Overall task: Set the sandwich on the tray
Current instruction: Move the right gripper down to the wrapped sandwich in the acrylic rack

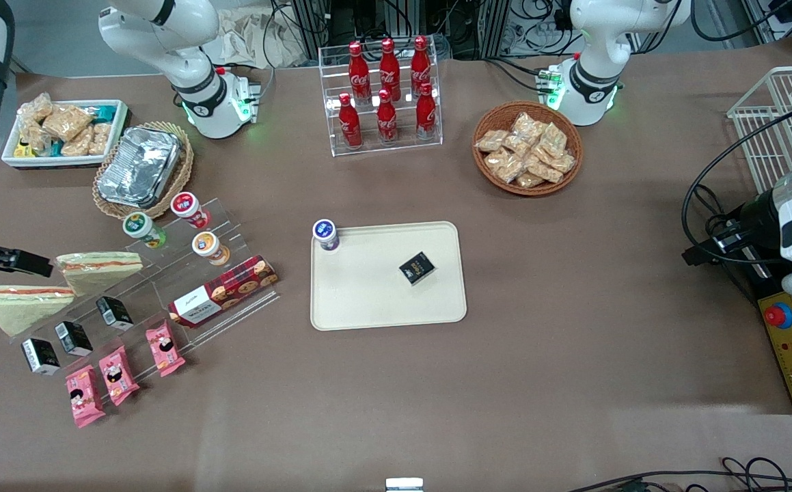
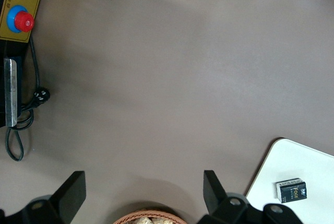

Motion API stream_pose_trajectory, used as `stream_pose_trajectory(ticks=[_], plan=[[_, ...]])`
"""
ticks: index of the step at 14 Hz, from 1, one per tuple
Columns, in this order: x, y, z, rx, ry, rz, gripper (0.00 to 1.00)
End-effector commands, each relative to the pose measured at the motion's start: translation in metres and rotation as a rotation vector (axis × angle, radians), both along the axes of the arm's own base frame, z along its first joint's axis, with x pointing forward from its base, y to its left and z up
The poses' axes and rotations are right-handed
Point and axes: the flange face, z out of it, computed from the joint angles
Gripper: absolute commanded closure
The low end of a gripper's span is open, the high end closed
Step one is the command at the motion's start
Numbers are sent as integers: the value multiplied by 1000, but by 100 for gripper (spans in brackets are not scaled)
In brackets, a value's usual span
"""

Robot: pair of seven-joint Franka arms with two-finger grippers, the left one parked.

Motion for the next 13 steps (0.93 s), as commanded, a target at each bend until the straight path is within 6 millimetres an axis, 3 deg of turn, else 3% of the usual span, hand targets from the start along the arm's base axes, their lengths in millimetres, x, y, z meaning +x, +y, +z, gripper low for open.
stream_pose_trajectory(ticks=[1,3,8,13], plan=[[-10,-32,8,34,-24,-130,2],[-18,-75,3,67,-40,-225,2],[-19,-143,-22,10,-91,-427,3],[-11,-170,-63,81,-167,-683,3]])
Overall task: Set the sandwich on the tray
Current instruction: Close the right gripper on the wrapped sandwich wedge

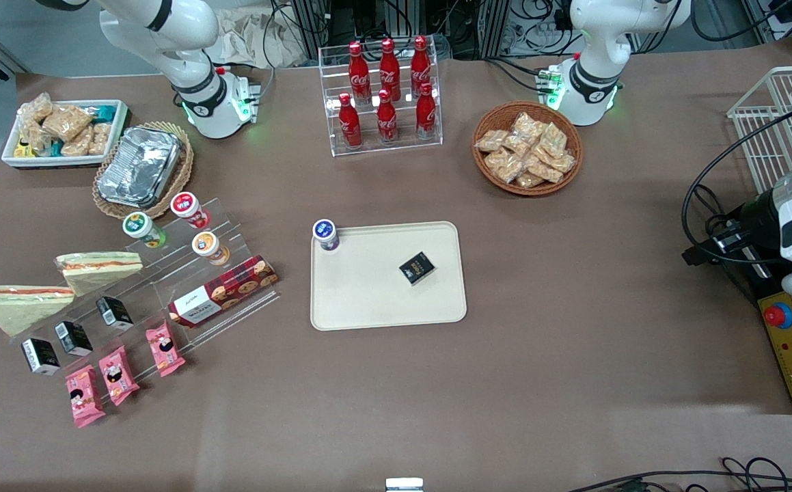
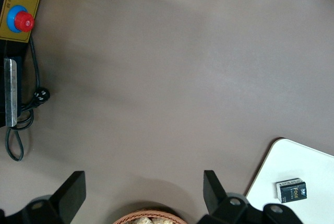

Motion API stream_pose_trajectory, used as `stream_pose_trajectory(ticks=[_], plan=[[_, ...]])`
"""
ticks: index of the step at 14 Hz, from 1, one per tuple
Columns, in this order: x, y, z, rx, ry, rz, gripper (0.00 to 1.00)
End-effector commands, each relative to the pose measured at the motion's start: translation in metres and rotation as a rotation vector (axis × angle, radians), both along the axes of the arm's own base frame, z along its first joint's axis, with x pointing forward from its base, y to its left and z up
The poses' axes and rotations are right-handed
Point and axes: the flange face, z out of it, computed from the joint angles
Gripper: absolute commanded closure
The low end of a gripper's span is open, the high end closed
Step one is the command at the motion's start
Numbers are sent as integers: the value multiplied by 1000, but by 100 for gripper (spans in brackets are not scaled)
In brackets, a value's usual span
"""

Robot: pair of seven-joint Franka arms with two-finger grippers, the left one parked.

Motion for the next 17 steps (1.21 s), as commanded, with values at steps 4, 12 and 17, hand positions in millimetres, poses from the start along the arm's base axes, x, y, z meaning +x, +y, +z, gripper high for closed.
stream_pose_trajectory(ticks=[4,12,17], plan=[[4,-29,-40,46,-55,-305,3],[3,-29,-84,60,17,-372,4],[10,-24,-89,53,4,-369,6]])
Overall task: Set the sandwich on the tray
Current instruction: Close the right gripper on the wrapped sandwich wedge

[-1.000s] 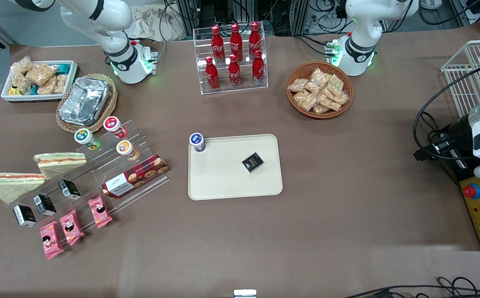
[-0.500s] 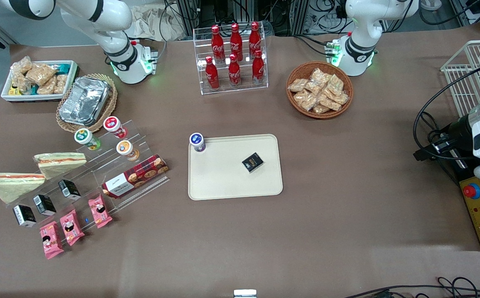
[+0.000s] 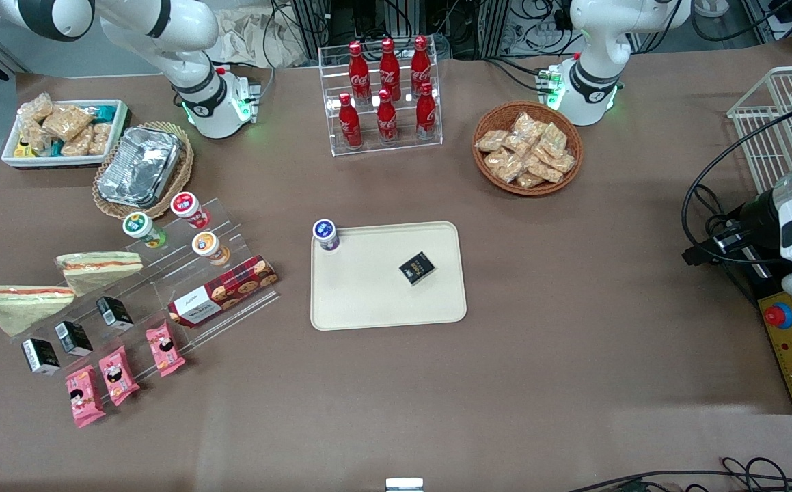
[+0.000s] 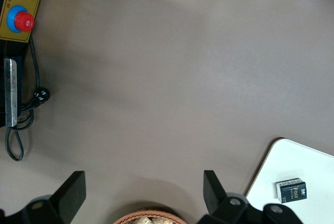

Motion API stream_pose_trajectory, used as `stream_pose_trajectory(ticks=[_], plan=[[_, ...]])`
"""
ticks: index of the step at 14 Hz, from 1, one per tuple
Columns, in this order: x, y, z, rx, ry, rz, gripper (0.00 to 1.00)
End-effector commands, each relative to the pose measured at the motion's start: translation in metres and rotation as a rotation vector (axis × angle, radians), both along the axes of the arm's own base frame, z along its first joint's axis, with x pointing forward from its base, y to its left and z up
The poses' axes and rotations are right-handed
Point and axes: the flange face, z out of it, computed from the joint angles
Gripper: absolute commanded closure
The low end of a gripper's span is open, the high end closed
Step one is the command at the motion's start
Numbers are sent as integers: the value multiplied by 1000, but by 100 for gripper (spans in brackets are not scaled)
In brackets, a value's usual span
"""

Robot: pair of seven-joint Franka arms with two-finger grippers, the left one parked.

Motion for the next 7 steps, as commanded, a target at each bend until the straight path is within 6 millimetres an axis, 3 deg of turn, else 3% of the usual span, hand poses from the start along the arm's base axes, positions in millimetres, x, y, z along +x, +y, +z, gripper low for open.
stream_pose_trajectory(ticks=[1,7], plan=[[2,-3,0,5,-43,-24,6],[9,-6,-14,17,-80,-47,6]])
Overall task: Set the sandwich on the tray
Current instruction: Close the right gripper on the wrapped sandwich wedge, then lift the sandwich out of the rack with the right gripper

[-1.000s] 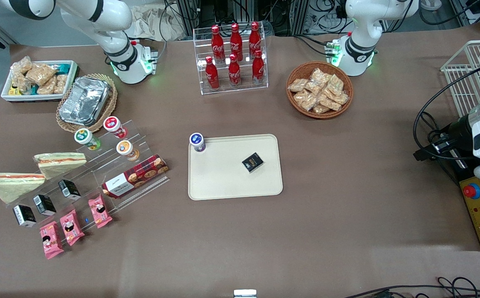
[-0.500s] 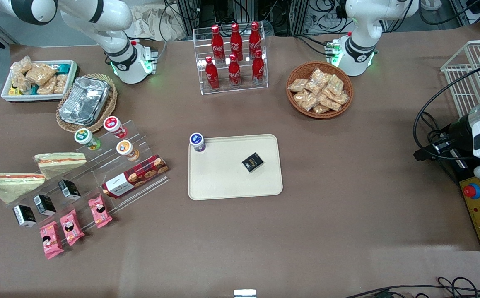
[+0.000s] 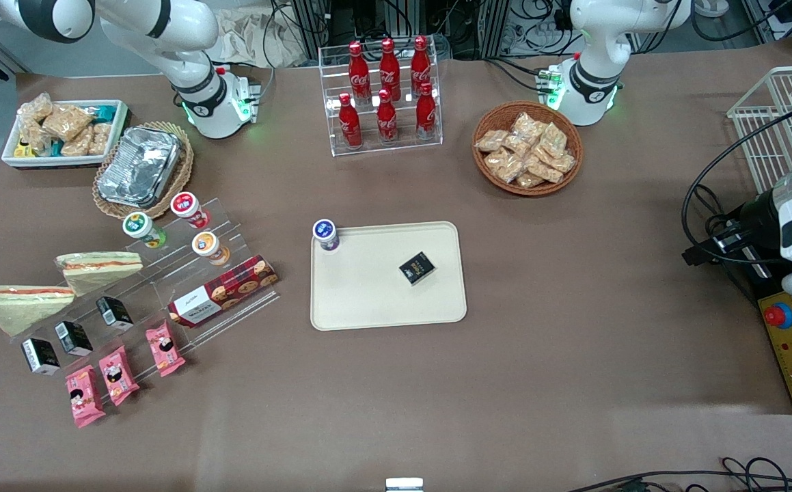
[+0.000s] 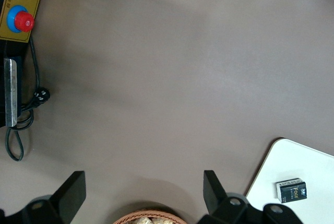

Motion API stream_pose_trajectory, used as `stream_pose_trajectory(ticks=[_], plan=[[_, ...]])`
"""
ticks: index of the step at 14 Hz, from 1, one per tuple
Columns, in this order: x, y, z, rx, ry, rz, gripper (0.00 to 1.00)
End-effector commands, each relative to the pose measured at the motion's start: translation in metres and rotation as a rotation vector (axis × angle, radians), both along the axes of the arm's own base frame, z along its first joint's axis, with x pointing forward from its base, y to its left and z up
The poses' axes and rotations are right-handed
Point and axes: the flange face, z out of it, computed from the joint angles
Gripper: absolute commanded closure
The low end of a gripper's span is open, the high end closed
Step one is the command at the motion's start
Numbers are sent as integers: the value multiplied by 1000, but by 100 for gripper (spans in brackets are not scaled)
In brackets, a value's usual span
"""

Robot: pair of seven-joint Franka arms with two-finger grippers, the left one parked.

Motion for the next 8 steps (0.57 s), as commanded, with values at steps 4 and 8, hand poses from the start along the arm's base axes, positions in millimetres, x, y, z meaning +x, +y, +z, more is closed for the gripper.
stream_pose_trajectory(ticks=[4,8], plan=[[5,-2,-20,15,-6,-20,6],[8,3,-25,23,-7,-20,55]])
